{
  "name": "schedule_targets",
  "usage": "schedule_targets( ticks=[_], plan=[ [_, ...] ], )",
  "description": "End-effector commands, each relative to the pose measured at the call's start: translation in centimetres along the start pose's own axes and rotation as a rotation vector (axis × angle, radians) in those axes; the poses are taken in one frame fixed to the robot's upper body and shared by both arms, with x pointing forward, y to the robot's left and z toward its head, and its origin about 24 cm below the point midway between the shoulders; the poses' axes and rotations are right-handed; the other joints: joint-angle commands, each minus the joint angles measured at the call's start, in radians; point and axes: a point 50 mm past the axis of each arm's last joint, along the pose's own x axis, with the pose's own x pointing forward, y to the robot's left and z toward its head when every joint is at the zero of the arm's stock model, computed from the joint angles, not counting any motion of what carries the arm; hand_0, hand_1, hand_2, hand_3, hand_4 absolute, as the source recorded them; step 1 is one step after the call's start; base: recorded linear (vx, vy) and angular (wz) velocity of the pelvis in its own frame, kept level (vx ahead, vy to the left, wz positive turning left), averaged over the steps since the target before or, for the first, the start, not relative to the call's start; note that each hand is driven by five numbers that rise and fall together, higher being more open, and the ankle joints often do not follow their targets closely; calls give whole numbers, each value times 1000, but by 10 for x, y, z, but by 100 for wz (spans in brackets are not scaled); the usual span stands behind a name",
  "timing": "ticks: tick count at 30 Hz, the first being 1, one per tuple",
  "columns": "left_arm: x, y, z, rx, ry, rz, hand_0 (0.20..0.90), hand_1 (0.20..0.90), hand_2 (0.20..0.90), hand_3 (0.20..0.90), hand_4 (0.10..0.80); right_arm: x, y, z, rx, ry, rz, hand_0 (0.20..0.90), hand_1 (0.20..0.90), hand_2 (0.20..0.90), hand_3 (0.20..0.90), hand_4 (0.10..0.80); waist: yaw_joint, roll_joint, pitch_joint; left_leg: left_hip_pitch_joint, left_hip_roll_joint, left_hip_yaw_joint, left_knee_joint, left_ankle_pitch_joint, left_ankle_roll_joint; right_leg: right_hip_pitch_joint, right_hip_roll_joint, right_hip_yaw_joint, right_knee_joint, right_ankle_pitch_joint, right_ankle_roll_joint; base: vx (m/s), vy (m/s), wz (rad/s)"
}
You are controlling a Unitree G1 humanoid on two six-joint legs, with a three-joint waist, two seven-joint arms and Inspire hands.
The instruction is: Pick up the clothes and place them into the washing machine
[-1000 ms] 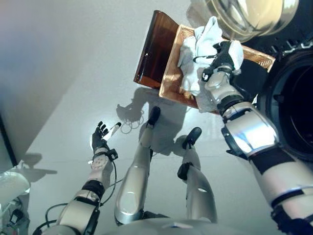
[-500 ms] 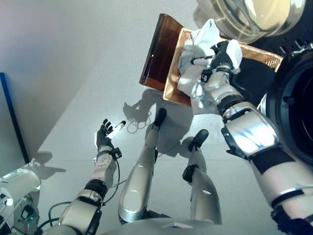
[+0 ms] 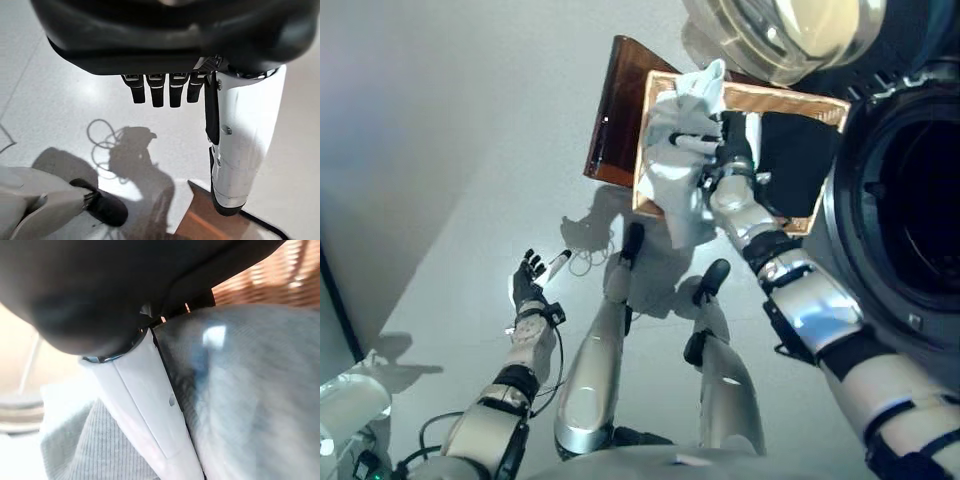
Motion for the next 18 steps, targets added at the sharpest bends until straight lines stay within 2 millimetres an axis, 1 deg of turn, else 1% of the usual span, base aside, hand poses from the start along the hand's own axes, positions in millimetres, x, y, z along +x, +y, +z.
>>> schedule_targets(
  ticks=[1, 3, 5, 6, 9, 12, 14, 17, 18],
  plan=[
    [4, 33, 0, -3, 2, 142, 900, 900, 900, 900, 800, -9, 13, 56, 225, -264, 35, 200, 200, 200, 200, 300, -17, -27, -1, 57, -65, 41, -10, -79, 1, 53, -67, 33, 51, -8, 78, 19, -13, -13],
    [4, 38, -4, 4, 22, 163, 900, 900, 900, 900, 800, -11, 2, 50, 246, -273, 6, 200, 200, 200, 200, 300, -27, -29, -9, 68, -63, 45, -10, -83, 2, 63, -67, 35, 49, -10, 79, 31, -23, -14],
    [4, 41, -5, 4, 28, 176, 900, 900, 900, 900, 800, -13, -1, 49, 259, -284, -1, 200, 200, 200, 200, 300, -32, -30, -12, 74, -63, 47, -10, -86, 3, 67, -67, 39, 49, -11, 79, 25, -17, -6],
    [2, 44, -9, 3, 41, 187, 900, 900, 900, 900, 800, -17, -9, 42, 271, -290, -22, 200, 200, 200, 200, 300, -42, -31, -23, 86, -63, 55, -10, -90, 3, 74, -67, 41, 51, -14, 79, 30, -9, -6],
    [1, 47, -15, 10, 64, 197, 900, 900, 900, 900, 800, -20, -20, 32, 294, -279, -56, 200, 200, 200, 200, 300, -55, -28, -38, 104, -62, 61, -10, -98, 5, 84, -68, 46, 53, -18, 78, 36, -10, -15],
    [-1, 52, -21, 15, 87, 210, 900, 900, 900, 900, 800, -25, -27, 20, 330, -259, -74, 200, 200, 200, 200, 300, -66, -27, -53, 123, -62, 71, -10, -107, 7, 92, -67, 55, 56, -22, 79, 36, -3, -9],
    [-3, 56, -25, 16, 106, 225, 900, 900, 900, 900, 800, -28, -31, 8, 366, -224, -91, 200, 200, 200, 200, 300, -72, -26, -65, 136, -60, 76, -10, -111, 9, 98, -65, 62, 64, -28, 78, 43, 0, -14],
    [-6, 60, -30, 8, 118, 230, 900, 900, 900, 900, 800, -35, -37, -5, 482, -186, -108, 200, 200, 200, 200, 300, -80, -21, -79, 157, -58, 86, -10, -118, 11, 105, -62, 74, 71, -35, 77, 35, -2, -13],
    [-6, 60, -30, 9, 119, 230, 900, 900, 900, 900, 800, -35, -37, -6, 482, -185, -108, 200, 200, 200, 200, 300, -79, -22, -79, 158, -58, 87, -10, -118, 11, 105, -62, 75, 71, -35, 77, 37, 2, -5]
  ],
)
